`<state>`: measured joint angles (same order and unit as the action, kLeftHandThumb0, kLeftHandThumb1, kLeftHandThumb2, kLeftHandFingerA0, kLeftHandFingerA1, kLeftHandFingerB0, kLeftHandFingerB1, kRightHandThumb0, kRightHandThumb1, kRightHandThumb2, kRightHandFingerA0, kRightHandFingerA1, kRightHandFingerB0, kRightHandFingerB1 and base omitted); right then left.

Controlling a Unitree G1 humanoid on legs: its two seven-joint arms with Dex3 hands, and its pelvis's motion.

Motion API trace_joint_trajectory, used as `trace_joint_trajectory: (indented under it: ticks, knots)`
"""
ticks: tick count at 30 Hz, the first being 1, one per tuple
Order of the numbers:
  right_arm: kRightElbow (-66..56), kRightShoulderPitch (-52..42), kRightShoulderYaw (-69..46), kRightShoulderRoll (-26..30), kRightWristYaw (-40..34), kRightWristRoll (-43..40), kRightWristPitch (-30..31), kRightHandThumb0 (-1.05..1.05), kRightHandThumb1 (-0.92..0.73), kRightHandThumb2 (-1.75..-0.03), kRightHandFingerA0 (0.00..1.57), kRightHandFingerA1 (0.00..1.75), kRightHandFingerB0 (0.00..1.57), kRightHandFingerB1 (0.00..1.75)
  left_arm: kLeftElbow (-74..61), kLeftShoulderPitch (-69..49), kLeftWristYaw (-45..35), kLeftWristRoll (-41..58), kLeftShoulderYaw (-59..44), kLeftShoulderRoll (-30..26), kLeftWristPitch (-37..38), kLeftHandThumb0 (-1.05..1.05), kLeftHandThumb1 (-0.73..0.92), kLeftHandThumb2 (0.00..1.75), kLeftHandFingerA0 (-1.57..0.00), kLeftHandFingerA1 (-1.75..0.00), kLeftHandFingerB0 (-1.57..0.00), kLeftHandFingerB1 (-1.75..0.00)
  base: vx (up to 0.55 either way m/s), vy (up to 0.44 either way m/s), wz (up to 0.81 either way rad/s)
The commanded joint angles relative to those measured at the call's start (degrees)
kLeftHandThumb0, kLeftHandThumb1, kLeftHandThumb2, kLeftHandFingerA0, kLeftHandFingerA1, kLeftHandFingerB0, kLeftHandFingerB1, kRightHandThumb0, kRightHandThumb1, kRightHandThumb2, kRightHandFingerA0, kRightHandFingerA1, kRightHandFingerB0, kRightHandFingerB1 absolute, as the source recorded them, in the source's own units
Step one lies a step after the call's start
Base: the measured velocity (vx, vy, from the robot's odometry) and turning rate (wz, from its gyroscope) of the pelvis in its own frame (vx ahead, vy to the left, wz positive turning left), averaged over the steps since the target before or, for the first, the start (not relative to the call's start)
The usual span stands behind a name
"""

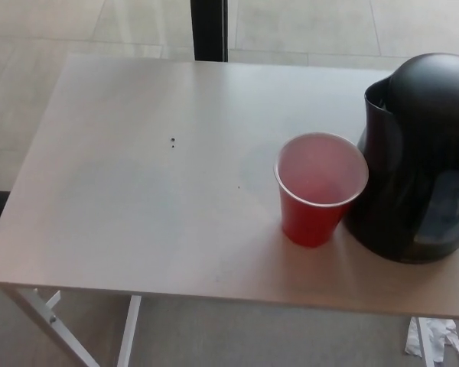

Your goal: The robot uses its right hand to lift up a kettle kept on the middle of the desk by its handle and tilt it into a glass kept next to it to pour out water

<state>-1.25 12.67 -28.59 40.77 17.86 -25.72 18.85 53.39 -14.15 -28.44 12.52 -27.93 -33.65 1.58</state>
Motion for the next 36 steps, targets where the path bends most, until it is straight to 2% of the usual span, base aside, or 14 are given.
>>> trace_joint_trajectory:
  ticks: [1, 2, 4, 5, 6, 19, 20, 22, 23, 32, 33, 34, 35, 36]
  knots:
    - [-0.51, 1.75, 6.08, 0.17, 3.27, 0.82, 4.39, -0.64, -0.64, -0.59, 0.09, 0.36, 0.03, 0.21, 0.0, -0.28, -0.59, 0.77, 0.08, -0.38, 0.21, -0.69, 0.66, 0.6, -0.49, -0.5, -0.33, -0.38, 0.0, 0.0, 0.0]
    - [0.58, 2.12, 7.34, 0.39, 3.81, 1.97, 3.36, -0.63, -0.45, -0.88, 0.0, 0.46, 0.04, 0.3, 0.5, -0.14, -0.63, 0.73, 0.11, -0.37, 0.44, -0.7, 0.66, 0.6, -0.49, -0.5, -0.33, -0.37, 0.0, 0.0, 0.0]
    - [1.86, 2.59, 9.55, 0.78, 4.08, 4.04, 1.77, -0.63, -0.45, -0.88, 0.0, 0.46, 0.03, 0.29, 1.23, 0.15, -0.82, 0.69, 0.23, -0.38, 0.66, -0.69, 0.66, 0.6, -0.48, -0.51, -0.32, -0.37, 0.0, 0.0, 0.0]
    - [2.53, 2.9, 10.08, 0.5, 4.0, 4.43, 1.03, -0.62, -0.65, -0.59, 0.11, 0.37, 0.07, 0.22, 1.36, 0.16, -0.8, 0.69, 0.22, -0.42, 0.76, -0.68, 0.66, 0.6, -0.48, -0.51, -0.31, -0.37, 0.0, 0.0, 0.0]
    - [3.42, 3.44, 10.69, 0.41, 3.35, 5.39, 0.35, -0.68, -0.46, -0.87, 0.03, 0.46, 0.02, 0.27, 1.38, 0.1, -1.11, 0.95, 0.08, -0.46, 0.48, -0.68, 0.67, 0.6, -0.48, -0.5, -0.31, -0.38, 0.0, 0.0, 0.0]
    - [5.88, 3.73, 10.1, 0.82, 4.77, 5.27, 2.81, -0.6, -0.45, -0.87, 0.0, 0.45, 0.02, 0.29, 0.51, -0.24, -1.12, 0.79, 0.16, -0.77, 0.26, -0.69, 0.66, 0.6, -0.46, -0.48, -0.31, -0.37, 0.0, 0.0, 0.0]
    - [5.63, 3.7, 10.29, 0.73, 4.69, 5.34, 3.42, -0.57, -0.66, -0.6, 0.09, 0.36, 0.05, 0.24, 0.65, -0.34, -1.21, 0.8, 0.13, -0.7, 0.64, -0.71, 0.66, 0.6, -0.46, -0.49, -0.31, -0.37, 0.0, 0.0, 0.0]
    - [5.18, 3.63, 10.73, 0.75, 4.58, 5.99, 3.87, -0.55, -0.45, -0.87, 0.0, 0.46, 0.01, 0.31, 0.65, -0.38, -1.25, 0.82, 0.12, -0.7, 0.76, -0.71, 0.66, 0.59, -0.47, -0.49, -0.33, -0.37, 0.0, 0.0, 0.0]
    - [5.51, 3.54, 11.51, 0.91, 4.68, 6.96, 3.57, -0.53, -0.66, -0.59, 0.13, 0.35, 0.04, 0.24, 0.08, -0.51, -1.35, 1.05, -0.01, -0.71, 0.2, -0.67, 0.66, 0.6, -0.48, -0.5, -0.33, -0.38, 0.0, 0.0, 0.0]
    - [9.02, 3.19, 15.43, 1.06, 5.75, 11.83, 0.03, -0.71, -0.46, -0.8, 0.12, 0.47, 0.06, 0.34, -0.18, -0.05, -1.51, 0.76, 0.4, -1.13, -0.18, -0.66, 0.66, 0.6, -0.49, -0.49, -0.35, -0.39, 0.0, 0.0, 0.0]
    - [9.08, 3.06, 15.52, 0.71, 5.91, 11.71, -0.06, -0.69, -0.43, -0.84, 0.12, 0.5, 0.01, 0.3, 0.22, 0.17, -1.4, 0.61, 0.52, -1.18, -0.04, -0.68, 0.51, 0.92, -0.44, -0.6, -0.28, -0.5, 0.0, 0.0, 0.0]
    - [9.26, 2.82, 15.98, 0.7, 6.09, 12.27, -0.36, -0.68, -0.44, -0.84, 0.05, 0.47, 0.01, 0.28, 0.3, 0.25, -1.42, 0.64, 0.52, -1.16, 0.03, -0.72, 0.53, 0.92, -0.45, -0.6, -0.3, -0.51, 0.0, 0.0, 0.0]
    - [9.77, 2.74, 16.35, 0.71, 6.5, 12.63, -0.87, -0.68, -0.43, -0.84, 0.11, 0.5, 0.01, 0.3, 0.65, 0.41, -1.42, 0.65, 0.51, -1.12, 0.29, -0.75, 0.53, 0.92, -0.47, -0.61, -0.32, -0.51, 0.0, 0.0, 0.0]
    - [10.83, 2.57, 16.85, 0.62, 6.91, 13.09, -1.16, -0.67, -0.43, -0.83, 0.06, 0.48, 0.02, 0.33, 0.56, 0.33, -1.63, 0.85, 0.42, -1.06, 0.29, -0.68, 0.66, 0.6, -0.51, -0.53, -0.37, -0.4, 0.0, 0.0, 0.0]
